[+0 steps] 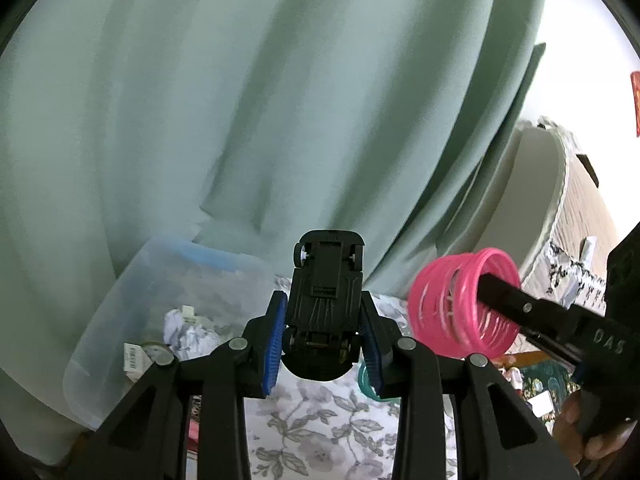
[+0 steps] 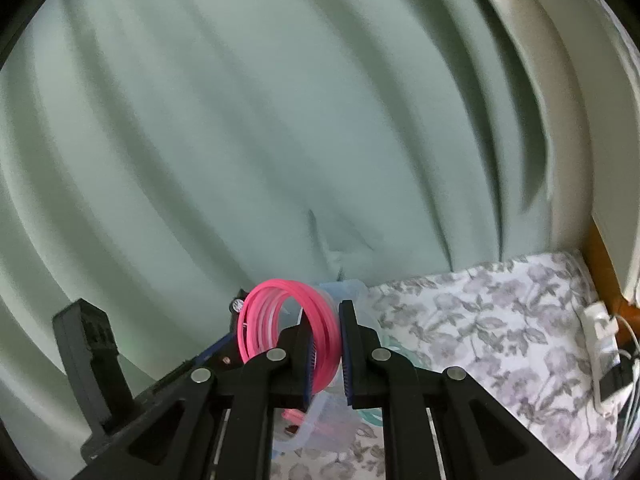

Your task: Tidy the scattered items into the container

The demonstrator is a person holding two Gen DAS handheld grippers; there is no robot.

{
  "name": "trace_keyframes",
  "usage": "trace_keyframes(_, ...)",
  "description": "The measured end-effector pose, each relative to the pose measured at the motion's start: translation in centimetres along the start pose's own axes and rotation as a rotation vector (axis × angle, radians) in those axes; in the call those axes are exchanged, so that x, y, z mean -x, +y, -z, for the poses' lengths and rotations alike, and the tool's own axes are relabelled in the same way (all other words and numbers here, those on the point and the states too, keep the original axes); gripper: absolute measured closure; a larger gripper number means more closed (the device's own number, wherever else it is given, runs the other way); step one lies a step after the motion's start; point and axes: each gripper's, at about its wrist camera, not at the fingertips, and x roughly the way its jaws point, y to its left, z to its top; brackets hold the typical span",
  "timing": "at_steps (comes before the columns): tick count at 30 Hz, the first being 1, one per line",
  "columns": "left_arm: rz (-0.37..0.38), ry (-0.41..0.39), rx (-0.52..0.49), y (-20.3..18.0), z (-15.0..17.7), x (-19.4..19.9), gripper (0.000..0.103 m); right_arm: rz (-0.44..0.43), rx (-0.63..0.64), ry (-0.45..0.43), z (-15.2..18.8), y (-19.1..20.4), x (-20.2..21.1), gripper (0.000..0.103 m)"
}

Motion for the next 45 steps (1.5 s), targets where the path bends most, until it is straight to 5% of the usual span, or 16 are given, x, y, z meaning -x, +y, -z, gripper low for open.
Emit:
trace_keyframes(12,-0.067,-0.051,0.067,5.2,-1.0,2.1,0.067,-0.078,0.106,0.025,-1.0,5.3,-3.4,0.091)
trace_keyframes(25,-0.138,-0.017,0.157,11.3,-0.4,1.8,0.067,-0.099,0.15,0.127,0.4,8.2,-9.9,0.091)
trace_keyframes(45,-0.167,0.123,0.215,14.4,0.5,-2.2,0.067,0.012,0.163,0.308,3.2,8.2,-16.9,0.091)
